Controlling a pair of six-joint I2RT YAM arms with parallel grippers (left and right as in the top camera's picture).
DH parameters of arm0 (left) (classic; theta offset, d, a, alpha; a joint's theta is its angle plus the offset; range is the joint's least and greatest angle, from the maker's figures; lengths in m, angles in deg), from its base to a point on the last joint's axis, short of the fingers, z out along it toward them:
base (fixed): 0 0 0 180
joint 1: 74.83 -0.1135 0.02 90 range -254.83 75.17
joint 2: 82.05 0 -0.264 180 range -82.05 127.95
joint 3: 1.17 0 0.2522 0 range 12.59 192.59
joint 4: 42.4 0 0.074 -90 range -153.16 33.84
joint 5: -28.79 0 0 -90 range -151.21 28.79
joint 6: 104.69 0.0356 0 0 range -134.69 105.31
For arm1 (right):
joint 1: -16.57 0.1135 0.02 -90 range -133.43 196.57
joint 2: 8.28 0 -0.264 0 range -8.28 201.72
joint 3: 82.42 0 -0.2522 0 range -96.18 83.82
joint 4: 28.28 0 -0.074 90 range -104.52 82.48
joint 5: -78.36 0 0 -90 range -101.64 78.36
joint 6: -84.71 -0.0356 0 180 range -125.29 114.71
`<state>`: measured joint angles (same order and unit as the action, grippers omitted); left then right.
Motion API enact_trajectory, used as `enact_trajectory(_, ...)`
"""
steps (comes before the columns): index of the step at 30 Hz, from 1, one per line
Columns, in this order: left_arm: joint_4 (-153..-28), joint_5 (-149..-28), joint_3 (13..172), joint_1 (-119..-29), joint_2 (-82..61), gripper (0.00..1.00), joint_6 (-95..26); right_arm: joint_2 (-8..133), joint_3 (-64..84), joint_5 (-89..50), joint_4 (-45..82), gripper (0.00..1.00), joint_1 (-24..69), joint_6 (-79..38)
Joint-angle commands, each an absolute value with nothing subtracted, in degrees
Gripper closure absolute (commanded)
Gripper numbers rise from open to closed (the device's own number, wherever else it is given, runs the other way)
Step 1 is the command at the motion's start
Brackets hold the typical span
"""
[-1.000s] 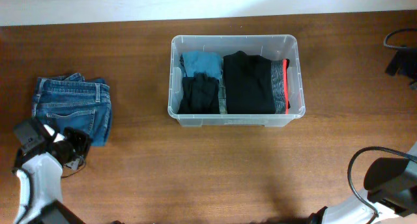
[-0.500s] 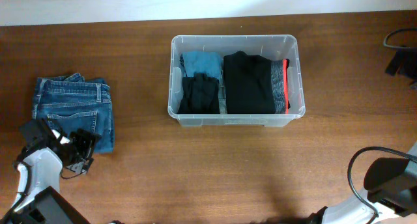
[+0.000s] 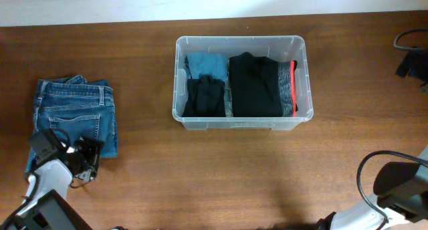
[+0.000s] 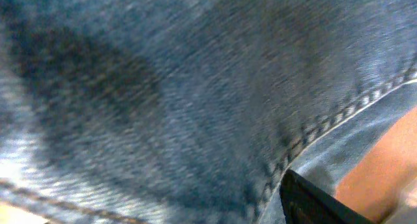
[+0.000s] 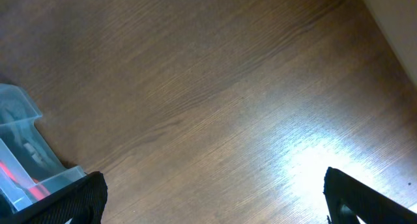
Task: Pack container
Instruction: 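Slide the left gripper under the folded dark jeans' front edge and grasp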
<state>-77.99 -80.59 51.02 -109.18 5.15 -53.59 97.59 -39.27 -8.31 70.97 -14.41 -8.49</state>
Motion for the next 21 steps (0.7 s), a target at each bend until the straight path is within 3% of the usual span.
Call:
enact_trajectory(1, -73.16, -82.25, 47.48, -109.11, 5.43, 0.28, -58.37, 97.63, -38.97, -8.42, 70.97, 0.01, -14.59, -8.69)
enact_trajectory(8, -64.70, -88.39, 46.32, -109.11, 5.37, 0.29, -60.34, 97.65, -38.97, -8.42, 70.97, 0.02, -14.59, -8.69)
enact_trajectory(14, -67.15, -85.68, 46.32, -109.13, 5.37, 0.30, -64.30, 97.63, -38.97, -8.42, 70.97, 0.02, -14.59, -8.69)
enact_trajectory(17, -68.43, -83.82, 46.32, -109.11, 5.37, 0.36, -66.99, 97.65, -38.97, -8.42, 70.97, 0.02, -14.59, -8.69)
enact_trajectory(19, -68.30, -83.63, 46.32, -109.11, 5.34, 0.59, -66.99, 97.65, -38.97, -8.42, 70.97, 0.01, -14.59, -8.69)
enact_trajectory(21, -68.17, -83.32, 46.32, -109.11, 5.34, 0.87, -66.96, 97.65, -38.97, -8.42, 70.97, 0.01, -14.59, -8.69)
